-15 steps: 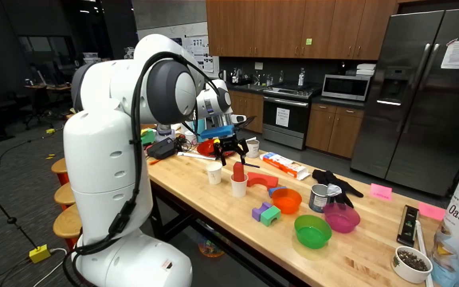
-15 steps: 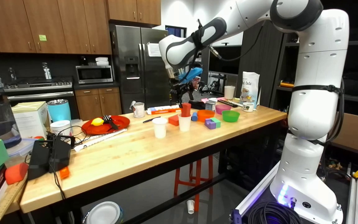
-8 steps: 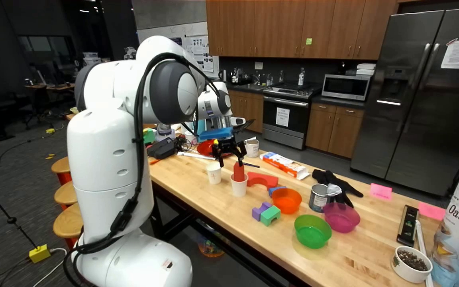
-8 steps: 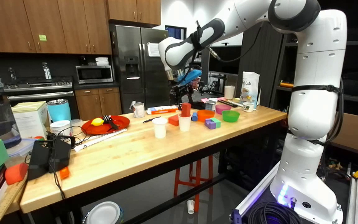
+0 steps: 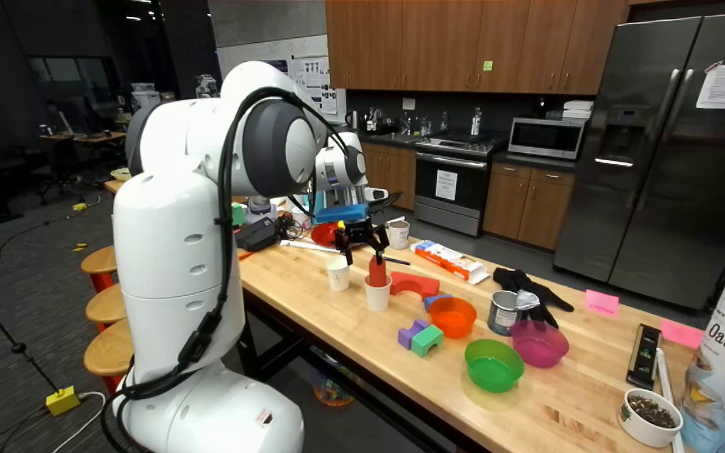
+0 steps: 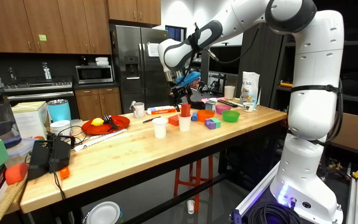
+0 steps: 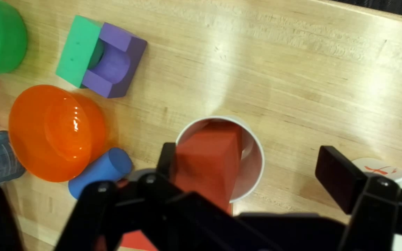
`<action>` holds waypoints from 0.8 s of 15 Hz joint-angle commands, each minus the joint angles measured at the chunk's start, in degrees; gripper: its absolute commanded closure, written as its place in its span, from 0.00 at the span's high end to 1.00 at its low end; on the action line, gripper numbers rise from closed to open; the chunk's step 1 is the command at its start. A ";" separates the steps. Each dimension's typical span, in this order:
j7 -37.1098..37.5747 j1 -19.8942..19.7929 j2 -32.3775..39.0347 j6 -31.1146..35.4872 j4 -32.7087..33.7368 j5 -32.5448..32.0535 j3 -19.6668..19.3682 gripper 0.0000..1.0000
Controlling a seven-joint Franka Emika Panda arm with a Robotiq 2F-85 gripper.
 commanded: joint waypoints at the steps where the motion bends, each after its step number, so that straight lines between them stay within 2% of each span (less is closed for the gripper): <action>1: 0.08 0.41 -0.43 0.30 -0.25 0.13 -0.85 1.00; 8: 5.41 1.16 -7.56 -4.47 -3.24 -5.68 -0.43 1.00; 12: 4.54 0.58 -7.74 -3.53 -3.49 -4.18 -0.30 1.00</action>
